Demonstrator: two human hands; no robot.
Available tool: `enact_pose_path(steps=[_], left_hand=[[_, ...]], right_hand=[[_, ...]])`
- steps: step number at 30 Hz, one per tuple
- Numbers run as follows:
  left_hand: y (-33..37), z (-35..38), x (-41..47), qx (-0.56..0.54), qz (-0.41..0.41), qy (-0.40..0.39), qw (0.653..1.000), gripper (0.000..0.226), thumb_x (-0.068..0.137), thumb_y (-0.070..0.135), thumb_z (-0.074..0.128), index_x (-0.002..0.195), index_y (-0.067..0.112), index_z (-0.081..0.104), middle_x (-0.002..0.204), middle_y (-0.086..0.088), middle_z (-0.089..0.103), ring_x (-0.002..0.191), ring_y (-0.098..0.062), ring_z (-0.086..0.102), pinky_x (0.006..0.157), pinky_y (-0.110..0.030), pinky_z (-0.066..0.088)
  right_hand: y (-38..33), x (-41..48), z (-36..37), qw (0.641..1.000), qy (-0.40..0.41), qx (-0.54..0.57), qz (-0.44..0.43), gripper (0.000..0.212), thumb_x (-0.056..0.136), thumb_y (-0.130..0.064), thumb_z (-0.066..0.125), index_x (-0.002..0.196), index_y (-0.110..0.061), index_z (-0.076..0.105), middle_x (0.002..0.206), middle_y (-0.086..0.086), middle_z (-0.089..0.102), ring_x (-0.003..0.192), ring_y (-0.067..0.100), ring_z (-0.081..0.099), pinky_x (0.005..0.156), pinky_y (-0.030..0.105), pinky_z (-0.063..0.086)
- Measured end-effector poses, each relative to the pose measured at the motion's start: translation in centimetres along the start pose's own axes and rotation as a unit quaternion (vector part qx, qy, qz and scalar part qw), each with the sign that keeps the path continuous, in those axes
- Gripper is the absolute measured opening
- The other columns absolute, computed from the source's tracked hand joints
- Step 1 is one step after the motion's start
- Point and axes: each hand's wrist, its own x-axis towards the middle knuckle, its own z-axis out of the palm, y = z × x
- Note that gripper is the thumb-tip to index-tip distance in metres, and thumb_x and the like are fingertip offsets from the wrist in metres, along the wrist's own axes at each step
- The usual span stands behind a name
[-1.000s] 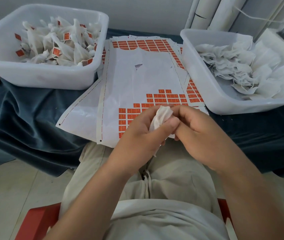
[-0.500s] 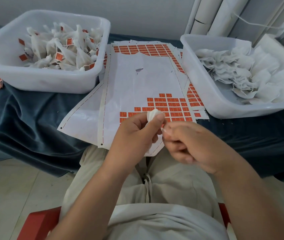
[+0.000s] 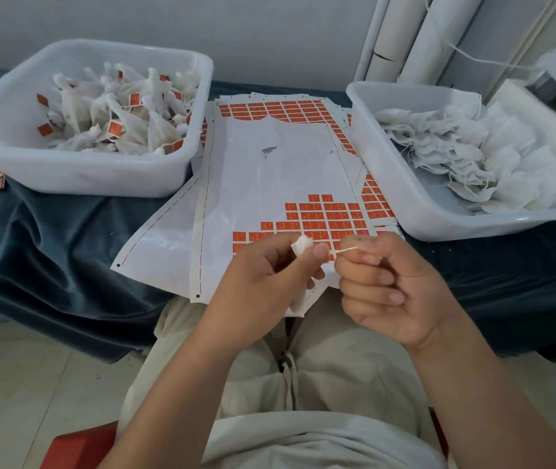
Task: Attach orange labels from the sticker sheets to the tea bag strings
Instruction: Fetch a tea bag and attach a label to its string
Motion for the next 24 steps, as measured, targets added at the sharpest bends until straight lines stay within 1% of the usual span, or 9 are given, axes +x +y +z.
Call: enact_pose_path(steps=[3, 6, 11, 13, 15, 17, 19, 21, 24], left_hand=[[-0.1, 0.0, -0.1, -0.034, -0.007, -0.013, 0.999, 0.026, 0.1, 0.046, 0.063, 0.079, 0.036, 0.074, 0.069, 0.011, 0.071, 0.07, -0.005, 0.067, 0.066, -0.016, 0.052], [-0.1, -0.3, -0.1, -0.034, -0.004, -0.027, 0.999, 0.027, 0.1, 0.044, 0.062, 0.078, 0.036, 0.074, 0.066, 0.011, 0.07, 0.078, -0.009, 0.07, 0.075, -0.021, 0.056], [-0.3, -0.5, 0.1, 0.023, 0.008, -0.06, 0.998, 0.028, 0.1, 0.048, 0.062, 0.082, 0.03, 0.074, 0.081, -0.003, 0.073, 0.086, -0.029, 0.069, 0.089, -0.048, 0.056], [-0.4, -1.0, 0.1, 0.013, 0.005, -0.065, 0.998, 0.023, 0.101, 0.047, 0.065, 0.087, 0.031, 0.076, 0.093, 0.002, 0.078, 0.1, -0.022, 0.072, 0.095, -0.037, 0.056], [-0.6, -2.2, 0.6, -0.011, -0.016, -0.008, 1.0, 0.019, 0.096, 0.05, 0.065, 0.097, 0.034, 0.077, 0.103, 0.011, 0.078, 0.1, -0.007, 0.072, 0.087, -0.019, 0.056], [-1.3, -4.0, 1.3, 0.061, -0.023, 0.081, 0.995, 0.009, 0.099, 0.045, 0.066, 0.102, 0.039, 0.073, 0.1, 0.021, 0.076, 0.094, 0.003, 0.071, 0.074, -0.011, 0.055], [-2.6, -5.6, 1.7, 0.238, -0.019, 0.107, 0.965, 0.004, 0.099, 0.042, 0.067, 0.103, 0.043, 0.068, 0.096, 0.027, 0.073, 0.092, 0.007, 0.068, 0.07, -0.01, 0.054], [-3.6, -6.4, 1.8, 0.354, -0.026, 0.043, 0.934, 0.022, 0.094, 0.046, 0.073, 0.114, 0.041, 0.068, 0.106, 0.028, 0.068, 0.096, 0.006, 0.064, 0.084, -0.016, 0.052], [-5.1, -6.8, 1.9, 0.487, 0.001, -0.074, 0.87, 0.06, 0.083, 0.053, 0.081, 0.137, 0.038, 0.06, 0.144, 0.02, 0.054, 0.131, -0.004, 0.047, 0.111, -0.029, 0.04]], right_hand=[[-0.2, -0.1, 0.2, 0.997, -0.046, 0.059, 0.006, 0.021, 0.098, -0.014, 0.063, 0.077, -0.014, 0.06, 0.058, -0.007, 0.038, 0.041, 0.007, 0.032, 0.043, 0.017, 0.03], [-0.3, 0.0, 0.4, 0.999, 0.013, -0.019, -0.037, 0.024, 0.093, -0.02, 0.07, 0.074, -0.017, 0.057, 0.061, -0.006, 0.046, 0.047, 0.008, 0.042, 0.047, 0.018, 0.037], [0.3, 0.7, 0.4, 0.979, 0.115, -0.106, -0.128, 0.021, 0.086, -0.026, 0.067, 0.067, -0.022, 0.061, 0.103, 0.002, 0.069, 0.104, 0.02, 0.064, 0.092, 0.035, 0.05], [0.6, 1.0, 0.5, 0.984, 0.102, -0.045, -0.141, 0.022, 0.088, -0.026, 0.064, 0.068, -0.02, 0.058, 0.089, 0.002, 0.069, 0.108, 0.023, 0.069, 0.1, 0.037, 0.049], [0.5, 1.2, 0.3, 0.98, 0.113, -0.011, -0.161, 0.022, 0.091, -0.024, 0.062, 0.07, -0.02, 0.056, 0.067, -0.003, 0.054, 0.089, 0.022, 0.069, 0.102, 0.037, 0.05], [0.6, 1.3, 0.0, 0.972, 0.158, -0.021, -0.171, 0.024, 0.095, -0.021, 0.057, 0.071, -0.021, 0.051, 0.061, -0.005, 0.037, 0.062, 0.016, 0.053, 0.095, 0.037, 0.053], [1.3, 1.6, -0.7, 0.959, 0.227, -0.073, -0.15, 0.024, 0.095, -0.019, 0.053, 0.071, -0.023, 0.047, 0.06, -0.005, 0.028, 0.05, 0.013, 0.033, 0.069, 0.031, 0.055], [2.8, 2.2, -1.3, 0.953, 0.267, -0.118, -0.083, 0.03, 0.1, -0.024, 0.052, 0.071, -0.025, 0.048, 0.059, -0.006, 0.025, 0.048, 0.013, 0.026, 0.053, 0.027, 0.047], [6.2, 3.6, -2.1, 0.938, 0.279, -0.191, 0.073, 0.03, 0.106, -0.041, 0.056, 0.086, -0.018, 0.06, 0.06, -0.006, 0.03, 0.049, 0.012, 0.028, 0.049, 0.024, 0.041]])
